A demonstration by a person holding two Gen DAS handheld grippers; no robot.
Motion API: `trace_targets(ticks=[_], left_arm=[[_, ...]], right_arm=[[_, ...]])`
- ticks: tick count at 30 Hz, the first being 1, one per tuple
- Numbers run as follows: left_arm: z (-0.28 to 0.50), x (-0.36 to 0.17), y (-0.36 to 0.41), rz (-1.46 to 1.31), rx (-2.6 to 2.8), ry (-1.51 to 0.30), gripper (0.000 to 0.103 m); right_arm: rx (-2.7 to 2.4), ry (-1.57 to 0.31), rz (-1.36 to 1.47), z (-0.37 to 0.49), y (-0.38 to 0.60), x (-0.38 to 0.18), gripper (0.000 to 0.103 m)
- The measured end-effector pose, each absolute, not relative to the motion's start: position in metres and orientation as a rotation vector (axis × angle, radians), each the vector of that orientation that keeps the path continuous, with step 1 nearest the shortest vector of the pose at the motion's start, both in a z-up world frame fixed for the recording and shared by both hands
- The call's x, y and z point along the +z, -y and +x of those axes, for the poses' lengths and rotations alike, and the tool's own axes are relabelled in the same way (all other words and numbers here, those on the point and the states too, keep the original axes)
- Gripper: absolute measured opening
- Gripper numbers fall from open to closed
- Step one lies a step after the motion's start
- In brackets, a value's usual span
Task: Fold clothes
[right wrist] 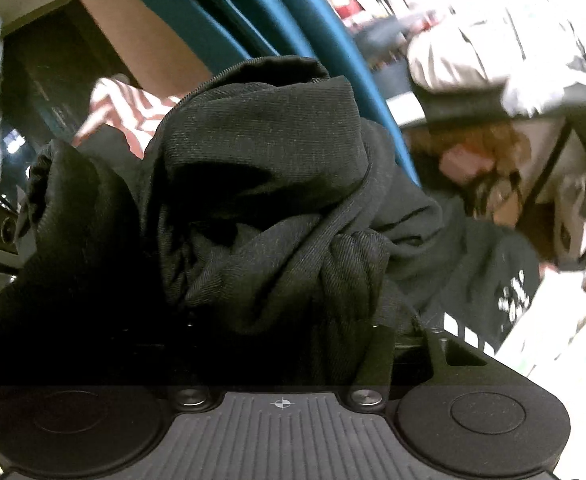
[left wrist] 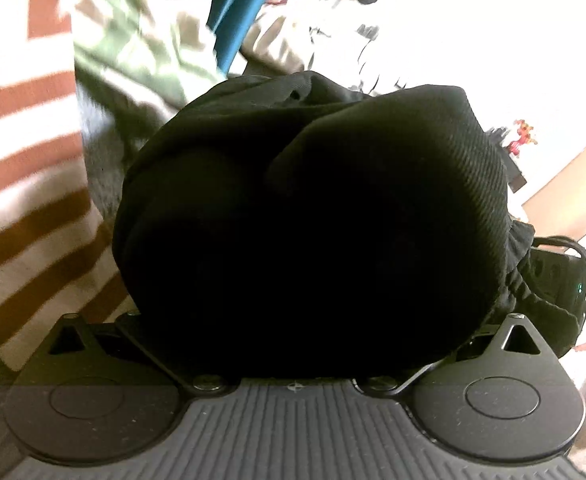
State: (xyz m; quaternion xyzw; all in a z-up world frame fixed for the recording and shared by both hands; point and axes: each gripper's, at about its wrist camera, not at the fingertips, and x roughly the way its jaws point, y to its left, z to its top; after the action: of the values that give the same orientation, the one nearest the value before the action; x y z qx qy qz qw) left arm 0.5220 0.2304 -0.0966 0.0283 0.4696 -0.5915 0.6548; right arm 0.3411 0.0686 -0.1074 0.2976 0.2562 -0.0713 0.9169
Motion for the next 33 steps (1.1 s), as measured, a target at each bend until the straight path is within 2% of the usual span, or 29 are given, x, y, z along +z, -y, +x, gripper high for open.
trace_targets(ticks=[6, 14, 19, 23, 33], left_arm=[[0.519, -0.054, -0.257, 0.009, -1.352, -0.972, 0.102], [0.512, -0.018, -0.275, -0.035, -1.343, -0.888, 0.102], [0.495, -0.003, -0.262, -0.033, -1.345, -0.859, 0.102], [0.486, 0.008, -0.293, -0.029, -1.373, -0.854, 0.102], [0.456, 0.013, -0.309, -0.077, -1.484, -0.882, 0.102]], right_arm=[[-0.111, -0.429, 0.517, 0.345, -0.085, -0.061, 0.045], [-0.093, -0.399, 0.441, 0.350, -0.100, -0.016, 0.045], [-0.114, -0.403, 0.417, 0.339, -0.109, 0.006, 0.045], [-0.152, -0.415, 0.403, 0.322, -0.120, 0.024, 0.045], [-0.282, -0.459, 0.361, 0.278, -0.162, 0.054, 0.045]])
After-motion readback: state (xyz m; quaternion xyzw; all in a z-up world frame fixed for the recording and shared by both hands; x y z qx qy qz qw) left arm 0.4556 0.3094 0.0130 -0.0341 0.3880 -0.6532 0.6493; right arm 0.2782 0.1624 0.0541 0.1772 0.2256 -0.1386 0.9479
